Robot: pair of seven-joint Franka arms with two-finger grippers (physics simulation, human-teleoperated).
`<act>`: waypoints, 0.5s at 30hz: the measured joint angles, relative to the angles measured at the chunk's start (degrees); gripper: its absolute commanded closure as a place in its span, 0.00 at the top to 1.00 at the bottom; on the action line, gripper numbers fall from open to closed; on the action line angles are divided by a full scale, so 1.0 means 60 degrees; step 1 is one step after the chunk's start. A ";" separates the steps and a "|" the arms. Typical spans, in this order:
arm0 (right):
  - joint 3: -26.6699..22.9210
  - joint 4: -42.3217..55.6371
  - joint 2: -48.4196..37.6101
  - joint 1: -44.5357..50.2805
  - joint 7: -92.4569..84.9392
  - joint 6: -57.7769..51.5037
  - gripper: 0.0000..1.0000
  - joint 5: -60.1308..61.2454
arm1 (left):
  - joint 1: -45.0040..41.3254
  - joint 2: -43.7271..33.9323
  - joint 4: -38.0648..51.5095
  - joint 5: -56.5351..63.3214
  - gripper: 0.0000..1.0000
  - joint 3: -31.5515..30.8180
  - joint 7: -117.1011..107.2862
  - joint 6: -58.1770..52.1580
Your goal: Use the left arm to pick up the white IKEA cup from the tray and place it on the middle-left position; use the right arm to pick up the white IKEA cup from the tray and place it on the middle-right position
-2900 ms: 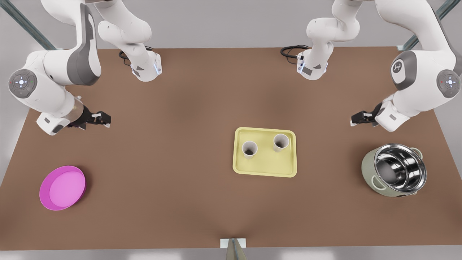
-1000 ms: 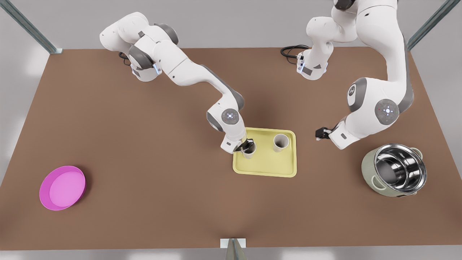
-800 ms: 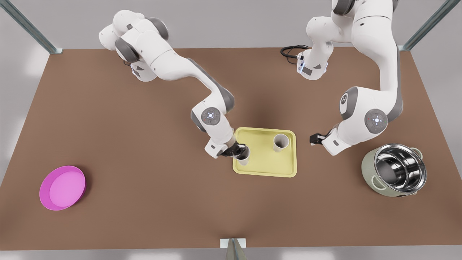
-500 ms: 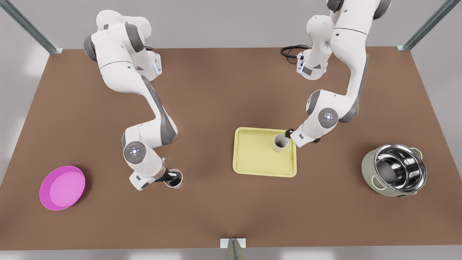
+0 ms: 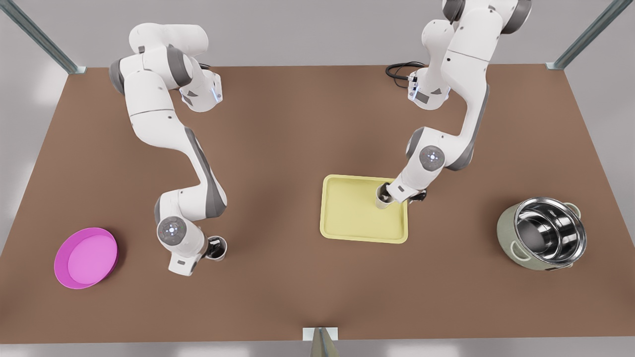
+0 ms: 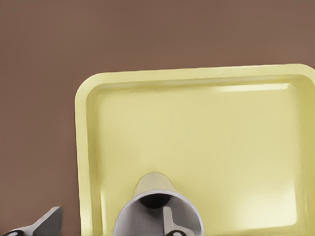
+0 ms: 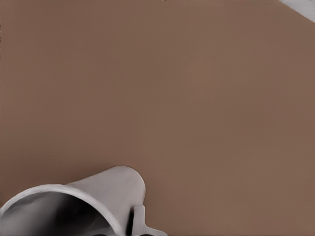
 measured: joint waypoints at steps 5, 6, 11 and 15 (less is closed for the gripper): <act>0.0001 -0.0002 0.0082 0.0000 -0.0924 0.0166 1.00 -0.0119 | -0.0020 0.0463 -0.0038 0.0109 1.00 0.0003 -0.0244 0.0366; 0.0002 -0.0003 0.0089 -0.0001 -0.1013 0.0203 1.00 -0.0220 | -0.0022 0.0536 -0.0034 0.0118 0.95 -0.0002 -0.0288 0.0435; 0.0028 -0.0004 0.0095 0.0011 -0.1349 0.0321 1.00 -0.0452 | -0.0024 0.0631 0.0023 0.0140 0.40 -0.0015 -0.0506 0.0660; 0.0065 0.0005 0.0088 0.0026 -0.1774 0.0308 1.00 -0.0235 | -0.0023 0.0610 0.0065 0.0154 0.28 -0.0013 -0.0671 0.0720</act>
